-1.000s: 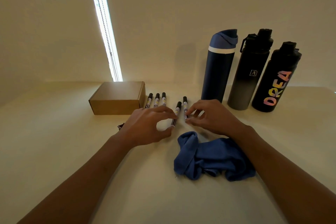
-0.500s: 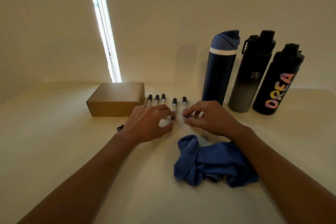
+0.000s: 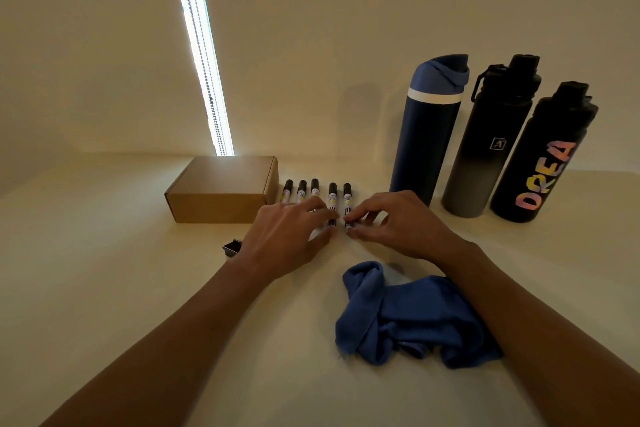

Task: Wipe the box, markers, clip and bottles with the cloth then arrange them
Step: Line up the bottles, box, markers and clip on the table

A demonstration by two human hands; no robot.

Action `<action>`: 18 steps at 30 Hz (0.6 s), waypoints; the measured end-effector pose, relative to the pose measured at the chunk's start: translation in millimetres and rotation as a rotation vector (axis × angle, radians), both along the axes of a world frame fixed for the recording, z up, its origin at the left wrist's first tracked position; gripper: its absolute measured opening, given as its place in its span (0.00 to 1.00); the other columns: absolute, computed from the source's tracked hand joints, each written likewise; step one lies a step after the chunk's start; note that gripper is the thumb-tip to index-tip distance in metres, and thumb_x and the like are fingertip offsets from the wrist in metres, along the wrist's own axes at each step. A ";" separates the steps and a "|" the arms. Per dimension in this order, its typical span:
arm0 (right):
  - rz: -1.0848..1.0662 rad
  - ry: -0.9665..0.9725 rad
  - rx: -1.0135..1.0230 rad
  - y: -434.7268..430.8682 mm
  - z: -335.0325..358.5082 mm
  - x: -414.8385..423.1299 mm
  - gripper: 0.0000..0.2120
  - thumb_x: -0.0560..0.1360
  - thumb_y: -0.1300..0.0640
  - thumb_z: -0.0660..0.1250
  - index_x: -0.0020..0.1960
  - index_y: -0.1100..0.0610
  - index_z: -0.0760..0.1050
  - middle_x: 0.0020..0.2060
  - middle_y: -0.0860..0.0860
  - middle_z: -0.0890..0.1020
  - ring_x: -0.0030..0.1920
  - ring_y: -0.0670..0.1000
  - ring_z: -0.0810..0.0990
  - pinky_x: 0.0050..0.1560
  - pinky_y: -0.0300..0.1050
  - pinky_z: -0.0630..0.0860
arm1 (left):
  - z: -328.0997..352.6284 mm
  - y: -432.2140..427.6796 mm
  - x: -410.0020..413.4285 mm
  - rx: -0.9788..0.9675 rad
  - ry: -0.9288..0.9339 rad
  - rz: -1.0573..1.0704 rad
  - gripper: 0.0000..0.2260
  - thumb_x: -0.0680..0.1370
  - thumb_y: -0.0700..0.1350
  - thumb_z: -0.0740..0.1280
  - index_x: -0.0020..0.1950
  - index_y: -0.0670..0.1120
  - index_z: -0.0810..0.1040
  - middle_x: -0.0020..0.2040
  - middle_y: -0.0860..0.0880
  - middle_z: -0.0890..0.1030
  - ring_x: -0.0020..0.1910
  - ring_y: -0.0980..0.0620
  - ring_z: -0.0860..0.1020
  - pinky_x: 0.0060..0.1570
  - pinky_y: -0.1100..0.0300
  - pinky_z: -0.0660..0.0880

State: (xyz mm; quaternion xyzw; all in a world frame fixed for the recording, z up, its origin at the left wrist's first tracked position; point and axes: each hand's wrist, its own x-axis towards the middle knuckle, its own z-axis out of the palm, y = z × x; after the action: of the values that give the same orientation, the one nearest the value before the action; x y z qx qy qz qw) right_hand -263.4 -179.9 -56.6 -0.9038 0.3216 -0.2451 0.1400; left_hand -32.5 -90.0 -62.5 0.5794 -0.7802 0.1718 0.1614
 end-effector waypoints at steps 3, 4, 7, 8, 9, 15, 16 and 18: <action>-0.007 -0.010 0.005 0.5 0.3 -0.2 0.14 0.72 0.39 0.73 0.56 0.41 0.82 0.47 0.36 0.82 0.47 0.38 0.80 0.44 0.35 0.79 | -1.0 -0.3 -1.1 -0.019 0.003 0.009 0.18 0.84 0.62 0.60 0.70 0.60 0.77 0.66 0.58 0.79 0.47 0.57 0.83 0.37 0.63 0.75; -0.008 -0.011 0.004 0.2 0.3 -0.2 0.15 0.72 0.39 0.73 0.56 0.41 0.82 0.47 0.36 0.82 0.47 0.38 0.80 0.45 0.35 0.79 | -0.8 -0.4 -1.3 -0.024 0.006 0.011 0.17 0.84 0.62 0.60 0.70 0.61 0.77 0.66 0.59 0.79 0.47 0.57 0.83 0.37 0.63 0.75; -0.003 -0.009 0.005 0.4 0.7 -0.6 0.15 0.72 0.39 0.73 0.57 0.41 0.82 0.47 0.36 0.82 0.47 0.38 0.80 0.45 0.35 0.79 | -1.2 -0.3 -1.0 -0.032 0.016 0.009 0.17 0.84 0.62 0.60 0.70 0.61 0.77 0.66 0.60 0.80 0.48 0.58 0.83 0.39 0.62 0.77; -0.001 -0.011 0.005 0.3 1.0 -0.9 0.15 0.72 0.40 0.73 0.57 0.41 0.82 0.47 0.36 0.82 0.47 0.38 0.80 0.45 0.34 0.79 | -1.4 -0.3 -0.6 -0.034 0.018 0.008 0.17 0.84 0.62 0.60 0.70 0.61 0.77 0.65 0.60 0.80 0.48 0.58 0.83 0.39 0.62 0.78; 0.000 -0.015 0.006 0.3 1.3 -1.4 0.15 0.72 0.40 0.73 0.57 0.41 0.82 0.47 0.36 0.82 0.47 0.38 0.80 0.45 0.33 0.79 | -1.2 0.0 -0.5 -0.036 0.022 0.005 0.17 0.84 0.62 0.60 0.70 0.62 0.77 0.65 0.61 0.80 0.47 0.58 0.83 0.38 0.61 0.78; 0.004 -0.014 0.017 -0.7 1.3 -2.8 0.15 0.72 0.41 0.73 0.57 0.41 0.82 0.48 0.34 0.82 0.48 0.38 0.80 0.45 0.33 0.78 | -0.9 -0.2 -1.7 -0.029 0.030 -0.002 0.16 0.84 0.62 0.61 0.69 0.62 0.78 0.65 0.61 0.81 0.46 0.59 0.84 0.36 0.65 0.71; 0.004 -0.020 0.016 -0.7 1.1 -2.7 0.14 0.72 0.41 0.74 0.57 0.41 0.82 0.47 0.34 0.82 0.48 0.38 0.80 0.45 0.32 0.78 | -0.5 0.1 -1.9 -0.031 0.026 0.000 0.16 0.84 0.61 0.61 0.69 0.62 0.78 0.64 0.61 0.81 0.46 0.58 0.84 0.35 0.65 0.71; 0.003 -0.029 0.005 -0.5 0.9 -2.5 0.14 0.72 0.42 0.74 0.57 0.41 0.82 0.46 0.33 0.81 0.48 0.38 0.80 0.43 0.30 0.77 | 0.8 0.9 -2.3 -0.036 0.017 0.008 0.15 0.84 0.61 0.61 0.69 0.62 0.79 0.64 0.61 0.81 0.46 0.58 0.84 0.35 0.65 0.70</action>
State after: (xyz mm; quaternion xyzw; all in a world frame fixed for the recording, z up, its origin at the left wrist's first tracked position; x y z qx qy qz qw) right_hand -266.0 -180.5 -55.7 -0.9002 0.3190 -0.2573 0.1474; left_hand -34.7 -89.1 -61.7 0.5812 -0.7732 0.1814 0.1776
